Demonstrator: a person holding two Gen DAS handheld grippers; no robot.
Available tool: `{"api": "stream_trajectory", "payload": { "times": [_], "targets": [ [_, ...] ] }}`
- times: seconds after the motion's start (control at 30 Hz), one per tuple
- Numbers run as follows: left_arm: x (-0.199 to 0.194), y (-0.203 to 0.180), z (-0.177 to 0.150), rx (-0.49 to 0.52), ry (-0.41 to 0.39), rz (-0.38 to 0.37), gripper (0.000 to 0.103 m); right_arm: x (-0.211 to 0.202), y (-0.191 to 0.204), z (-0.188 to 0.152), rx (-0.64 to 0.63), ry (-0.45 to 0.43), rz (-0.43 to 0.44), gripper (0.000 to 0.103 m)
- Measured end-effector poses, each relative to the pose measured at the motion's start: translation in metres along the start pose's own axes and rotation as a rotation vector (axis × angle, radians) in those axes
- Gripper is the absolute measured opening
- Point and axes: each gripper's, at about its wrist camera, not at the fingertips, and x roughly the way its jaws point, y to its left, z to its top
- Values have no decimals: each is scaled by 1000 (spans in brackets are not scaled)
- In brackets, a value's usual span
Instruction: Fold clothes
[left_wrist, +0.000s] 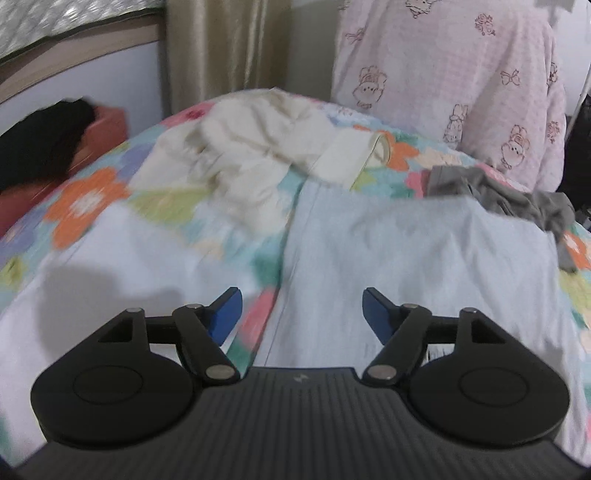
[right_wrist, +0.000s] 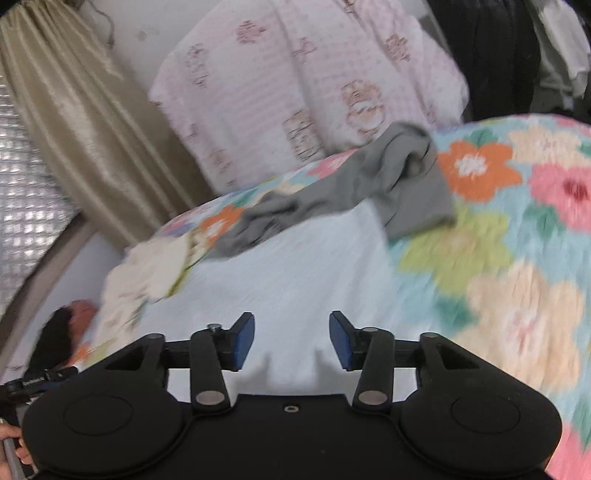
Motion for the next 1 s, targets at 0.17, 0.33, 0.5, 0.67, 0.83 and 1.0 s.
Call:
{"api": "stream_trajectory", "payload": {
  "times": [0.17,0.33,0.5,0.67,0.83,1.0],
  "targets": [
    [-59,49,-68,-93,54,31,80,-27,44,-63,-60,74,96,57],
    [-82,113,-122,-246,163,113,80,-38,99,-143,-192,184,166,57],
    [-117,167,-140,-338,169,164,81,-40,154,-195,-354,263,237,57],
    [-122,204,-167,-487,236,121,85,-40,223,-222,-528,293,304,58],
    [-121,196,-172,-397,167,284,88,-46,263,-246,-656,306,366,63],
    [-95,200,-178,-399,239,108,93,-46,268,-256,-650,325,307,63]
  ]
}}
